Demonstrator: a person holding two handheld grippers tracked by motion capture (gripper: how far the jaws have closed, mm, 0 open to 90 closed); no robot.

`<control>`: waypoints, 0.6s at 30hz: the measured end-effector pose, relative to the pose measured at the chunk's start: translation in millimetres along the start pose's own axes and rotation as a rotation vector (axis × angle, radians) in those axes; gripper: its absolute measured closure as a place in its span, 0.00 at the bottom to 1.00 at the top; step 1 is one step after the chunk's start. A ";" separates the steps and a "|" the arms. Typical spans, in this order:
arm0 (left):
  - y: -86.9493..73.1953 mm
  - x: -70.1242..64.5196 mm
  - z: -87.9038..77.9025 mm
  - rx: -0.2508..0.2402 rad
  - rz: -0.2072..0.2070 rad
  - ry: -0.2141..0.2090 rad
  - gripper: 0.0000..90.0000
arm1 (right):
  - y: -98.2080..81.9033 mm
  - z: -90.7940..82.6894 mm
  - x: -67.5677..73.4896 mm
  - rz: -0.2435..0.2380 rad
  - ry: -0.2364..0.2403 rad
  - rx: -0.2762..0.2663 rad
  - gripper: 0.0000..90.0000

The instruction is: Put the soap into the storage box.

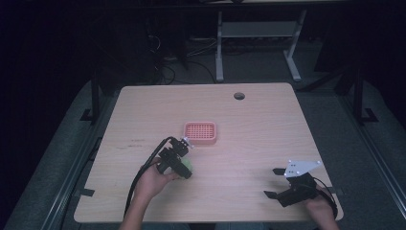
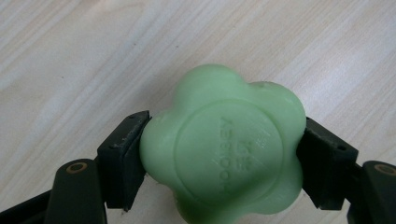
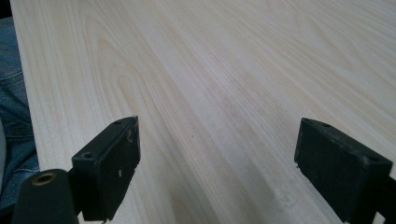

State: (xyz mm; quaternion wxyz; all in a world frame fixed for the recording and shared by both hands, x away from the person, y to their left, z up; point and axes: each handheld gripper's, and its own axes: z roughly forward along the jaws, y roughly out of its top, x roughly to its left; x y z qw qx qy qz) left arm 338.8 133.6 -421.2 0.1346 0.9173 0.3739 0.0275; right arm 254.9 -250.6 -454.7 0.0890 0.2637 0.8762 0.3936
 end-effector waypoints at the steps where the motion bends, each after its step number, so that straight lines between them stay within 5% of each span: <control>1: 1.0 1.1 -0.9 0.000 0.003 -0.001 0.30 | 0.0 0.0 0.0 0.001 0.000 -0.001 0.15; 11: 12.4 8.1 -8.0 -0.023 0.000 -0.012 0.30 | -0.1 0.0 0.1 0.008 0.003 0.000 0.15; 18: 21.4 17.3 -7.2 -0.051 -0.037 -0.039 0.30 | -0.2 -0.6 0.0 0.008 0.000 -0.005 0.15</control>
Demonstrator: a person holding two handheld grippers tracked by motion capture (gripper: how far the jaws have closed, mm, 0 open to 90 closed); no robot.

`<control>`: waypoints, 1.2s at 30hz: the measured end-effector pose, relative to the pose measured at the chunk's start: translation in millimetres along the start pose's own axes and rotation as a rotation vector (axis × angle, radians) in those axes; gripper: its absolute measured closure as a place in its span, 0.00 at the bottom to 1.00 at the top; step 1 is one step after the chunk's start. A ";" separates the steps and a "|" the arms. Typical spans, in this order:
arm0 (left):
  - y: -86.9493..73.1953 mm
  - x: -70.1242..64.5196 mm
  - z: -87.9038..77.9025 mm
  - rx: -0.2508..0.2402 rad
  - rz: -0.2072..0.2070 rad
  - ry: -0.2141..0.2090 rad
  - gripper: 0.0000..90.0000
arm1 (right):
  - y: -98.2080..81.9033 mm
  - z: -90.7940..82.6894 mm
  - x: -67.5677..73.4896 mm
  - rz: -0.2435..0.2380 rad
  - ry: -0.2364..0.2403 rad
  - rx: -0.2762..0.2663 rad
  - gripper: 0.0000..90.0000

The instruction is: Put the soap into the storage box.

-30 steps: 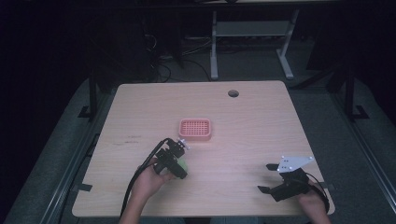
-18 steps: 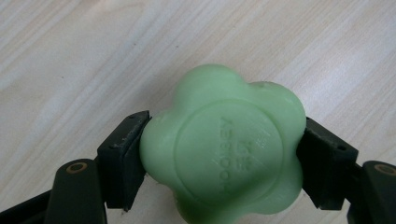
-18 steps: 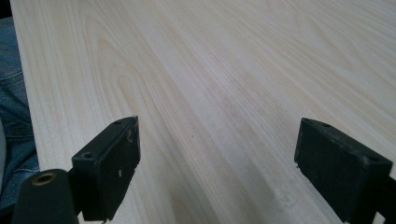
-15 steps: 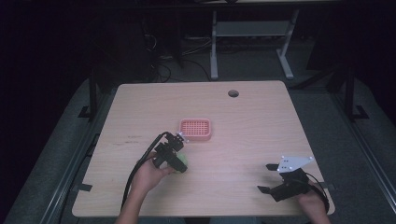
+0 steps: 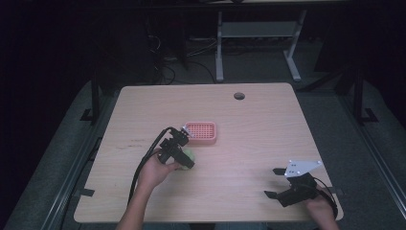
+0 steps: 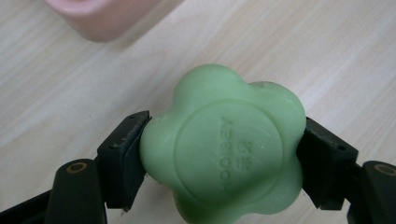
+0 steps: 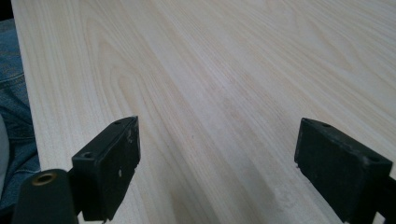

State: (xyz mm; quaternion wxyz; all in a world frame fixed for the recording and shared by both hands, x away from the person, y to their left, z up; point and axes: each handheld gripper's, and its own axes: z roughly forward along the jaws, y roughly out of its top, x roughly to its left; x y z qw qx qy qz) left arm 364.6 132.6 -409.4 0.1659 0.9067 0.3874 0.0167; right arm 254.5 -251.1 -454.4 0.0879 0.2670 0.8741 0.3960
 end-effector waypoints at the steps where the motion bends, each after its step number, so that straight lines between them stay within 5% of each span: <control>1: 1.1 1.2 0.0 0.002 -0.002 -0.005 0.30 | 0.0 0.0 0.0 -0.001 0.000 0.001 0.15; 10: 8.1 3.3 -2.2 -0.015 -0.015 0.031 0.30 | 0.3 0.5 0.3 -0.004 0.002 0.003 0.15; 36: 42.1 10.3 -11.0 -0.013 0.000 0.047 0.30 | 1.0 -0.4 1.0 -0.004 0.006 -0.003 0.15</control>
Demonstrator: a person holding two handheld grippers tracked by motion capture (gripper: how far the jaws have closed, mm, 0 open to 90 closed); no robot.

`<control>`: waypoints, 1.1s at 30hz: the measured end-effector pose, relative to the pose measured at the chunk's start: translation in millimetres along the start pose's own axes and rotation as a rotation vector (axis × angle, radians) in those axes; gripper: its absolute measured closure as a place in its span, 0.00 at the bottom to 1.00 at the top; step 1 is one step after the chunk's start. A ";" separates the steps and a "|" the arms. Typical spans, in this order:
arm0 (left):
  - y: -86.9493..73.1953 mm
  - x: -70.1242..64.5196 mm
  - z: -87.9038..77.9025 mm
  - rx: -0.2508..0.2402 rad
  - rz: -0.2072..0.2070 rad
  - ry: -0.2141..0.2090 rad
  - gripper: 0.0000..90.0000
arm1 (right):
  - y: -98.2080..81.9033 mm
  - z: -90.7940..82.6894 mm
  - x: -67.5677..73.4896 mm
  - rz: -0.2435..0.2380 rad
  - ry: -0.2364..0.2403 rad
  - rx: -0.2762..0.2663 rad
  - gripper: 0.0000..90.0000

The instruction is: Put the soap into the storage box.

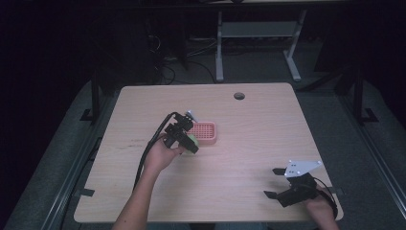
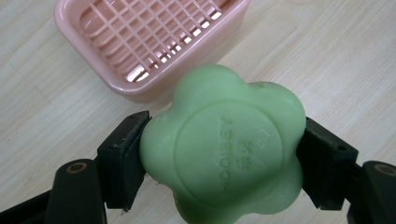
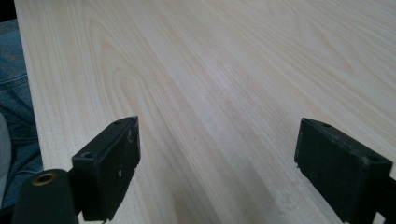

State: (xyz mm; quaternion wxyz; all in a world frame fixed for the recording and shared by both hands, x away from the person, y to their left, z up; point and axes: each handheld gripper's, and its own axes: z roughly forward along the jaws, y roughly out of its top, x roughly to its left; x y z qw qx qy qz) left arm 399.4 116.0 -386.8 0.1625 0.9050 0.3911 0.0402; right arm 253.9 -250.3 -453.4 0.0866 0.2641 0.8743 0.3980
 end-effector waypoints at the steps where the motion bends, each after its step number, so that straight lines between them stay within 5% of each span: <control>1: 1.2 0.1 0.3 0.003 0.001 0.001 0.30 | 0.1 0.2 0.0 -0.003 0.001 -0.001 0.15; 33: 49.3 10.6 3.8 0.019 -0.016 0.019 0.30 | 0.8 0.3 0.9 -0.007 0.003 -0.008 0.15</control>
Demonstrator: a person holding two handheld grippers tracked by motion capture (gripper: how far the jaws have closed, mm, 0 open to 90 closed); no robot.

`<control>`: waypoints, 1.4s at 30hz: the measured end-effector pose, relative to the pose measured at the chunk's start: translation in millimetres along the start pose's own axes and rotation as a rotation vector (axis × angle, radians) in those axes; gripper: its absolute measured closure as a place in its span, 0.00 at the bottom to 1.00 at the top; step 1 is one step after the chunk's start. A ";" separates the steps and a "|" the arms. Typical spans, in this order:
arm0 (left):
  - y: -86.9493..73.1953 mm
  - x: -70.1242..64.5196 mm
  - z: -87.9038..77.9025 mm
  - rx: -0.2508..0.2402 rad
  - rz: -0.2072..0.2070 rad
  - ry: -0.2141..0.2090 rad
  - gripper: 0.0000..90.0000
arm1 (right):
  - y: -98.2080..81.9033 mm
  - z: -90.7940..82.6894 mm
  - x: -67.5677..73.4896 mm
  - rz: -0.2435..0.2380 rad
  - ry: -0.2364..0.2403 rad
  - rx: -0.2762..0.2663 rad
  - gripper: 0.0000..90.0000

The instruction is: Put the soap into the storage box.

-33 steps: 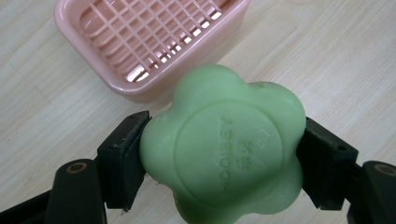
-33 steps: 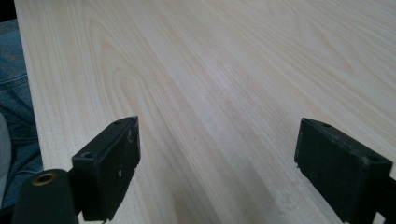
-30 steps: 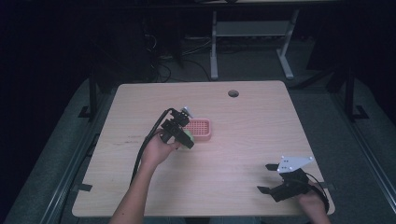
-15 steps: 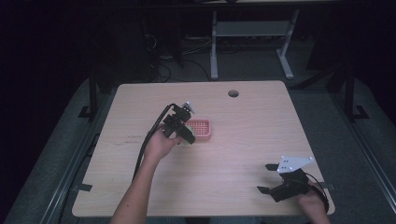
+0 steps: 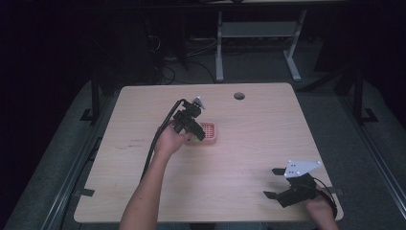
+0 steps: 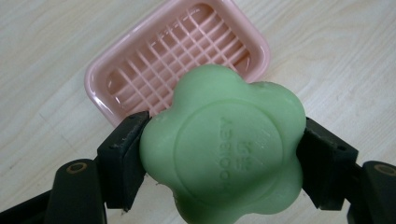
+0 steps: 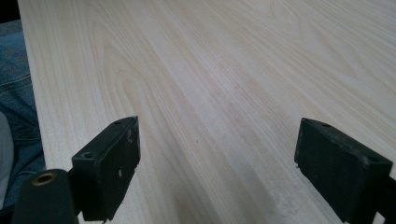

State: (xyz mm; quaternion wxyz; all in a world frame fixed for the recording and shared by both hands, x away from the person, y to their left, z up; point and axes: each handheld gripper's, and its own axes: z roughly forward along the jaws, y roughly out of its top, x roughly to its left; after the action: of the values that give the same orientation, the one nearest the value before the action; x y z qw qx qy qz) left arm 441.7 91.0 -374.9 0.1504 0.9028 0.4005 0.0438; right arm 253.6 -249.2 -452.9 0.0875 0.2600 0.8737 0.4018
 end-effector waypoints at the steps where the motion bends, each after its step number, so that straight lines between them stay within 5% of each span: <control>1: 1.7 0.6 0.3 0.000 -0.007 -0.004 0.30 | 0.0 0.0 0.0 0.001 0.000 -0.001 0.15; 18: 24.9 11.6 6.9 0.009 -0.039 0.015 0.30 | -0.5 -1.1 -1.0 0.002 0.000 -0.007 0.15; 42: 33.8 18.8 35.7 0.050 -0.106 0.022 0.30 | -0.9 -1.4 -2.0 0.004 0.002 -0.010 0.15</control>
State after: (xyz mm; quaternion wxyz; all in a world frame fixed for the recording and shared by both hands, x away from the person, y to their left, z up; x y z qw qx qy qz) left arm 485.5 75.1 -399.3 0.1255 0.8833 0.4502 0.0358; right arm 254.5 -251.6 -452.8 0.0873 0.2607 0.8712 0.4066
